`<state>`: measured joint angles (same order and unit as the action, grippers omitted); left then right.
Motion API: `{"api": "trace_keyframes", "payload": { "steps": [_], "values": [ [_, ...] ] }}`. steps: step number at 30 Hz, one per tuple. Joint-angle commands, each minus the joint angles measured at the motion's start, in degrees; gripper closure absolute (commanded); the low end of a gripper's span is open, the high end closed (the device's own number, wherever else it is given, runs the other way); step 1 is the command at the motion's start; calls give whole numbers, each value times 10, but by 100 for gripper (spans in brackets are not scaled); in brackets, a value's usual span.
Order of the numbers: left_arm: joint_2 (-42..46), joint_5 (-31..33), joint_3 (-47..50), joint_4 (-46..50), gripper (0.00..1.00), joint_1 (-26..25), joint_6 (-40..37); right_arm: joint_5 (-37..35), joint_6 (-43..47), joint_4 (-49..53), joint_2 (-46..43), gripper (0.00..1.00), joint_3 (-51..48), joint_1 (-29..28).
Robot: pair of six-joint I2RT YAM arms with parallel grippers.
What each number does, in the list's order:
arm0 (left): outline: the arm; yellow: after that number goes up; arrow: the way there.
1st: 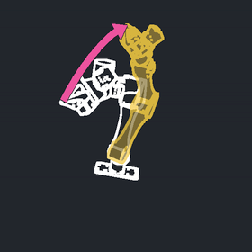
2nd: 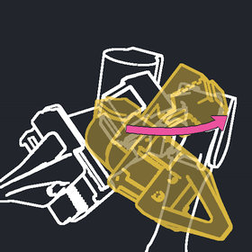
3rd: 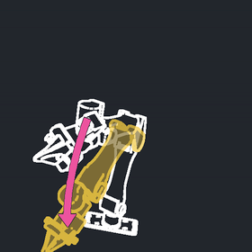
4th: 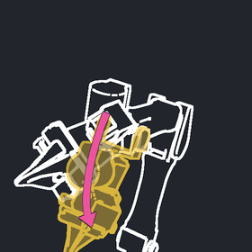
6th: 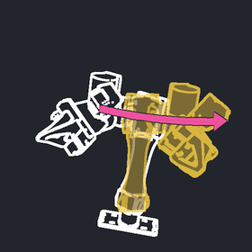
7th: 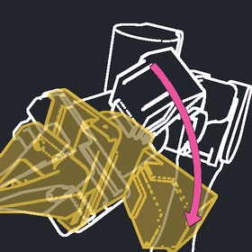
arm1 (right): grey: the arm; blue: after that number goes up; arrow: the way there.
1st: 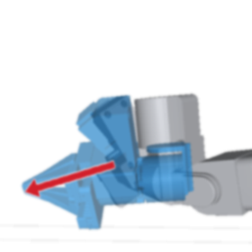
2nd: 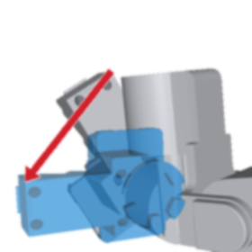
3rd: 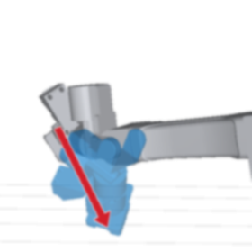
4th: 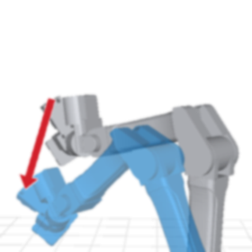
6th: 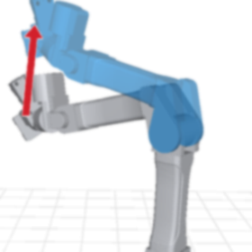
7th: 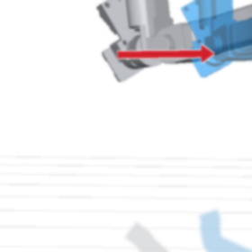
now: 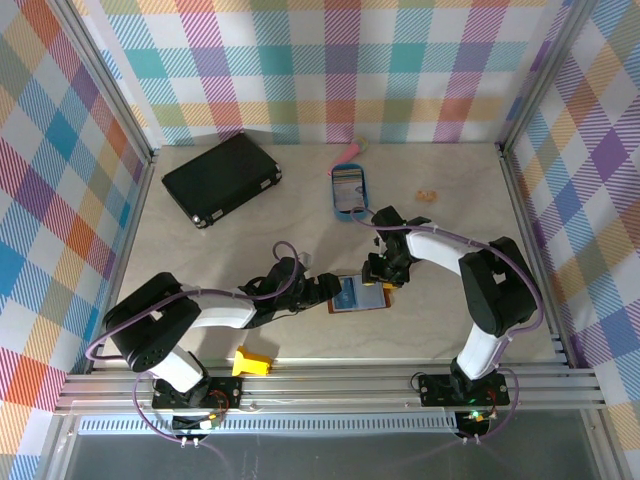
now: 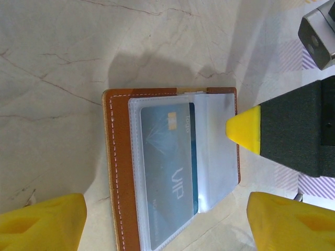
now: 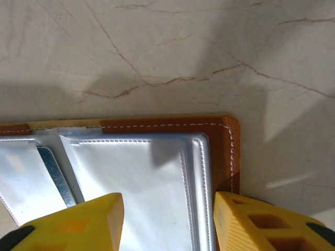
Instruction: Put the credit cards into the card holder
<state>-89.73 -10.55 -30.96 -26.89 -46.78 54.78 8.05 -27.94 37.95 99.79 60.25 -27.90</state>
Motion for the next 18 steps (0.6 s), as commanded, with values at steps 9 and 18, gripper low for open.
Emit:
{"api": "trace_keyframes", "payload": {
  "steps": [9,18],
  "values": [
    [-11,-18,-29,-7,20,-5,-17,26,-11,-18,21,51,-23,8],
    [-11,-5,-36,21,22,-6,-21,36,-13,-22,22,52,-23,8]
  ]
}}
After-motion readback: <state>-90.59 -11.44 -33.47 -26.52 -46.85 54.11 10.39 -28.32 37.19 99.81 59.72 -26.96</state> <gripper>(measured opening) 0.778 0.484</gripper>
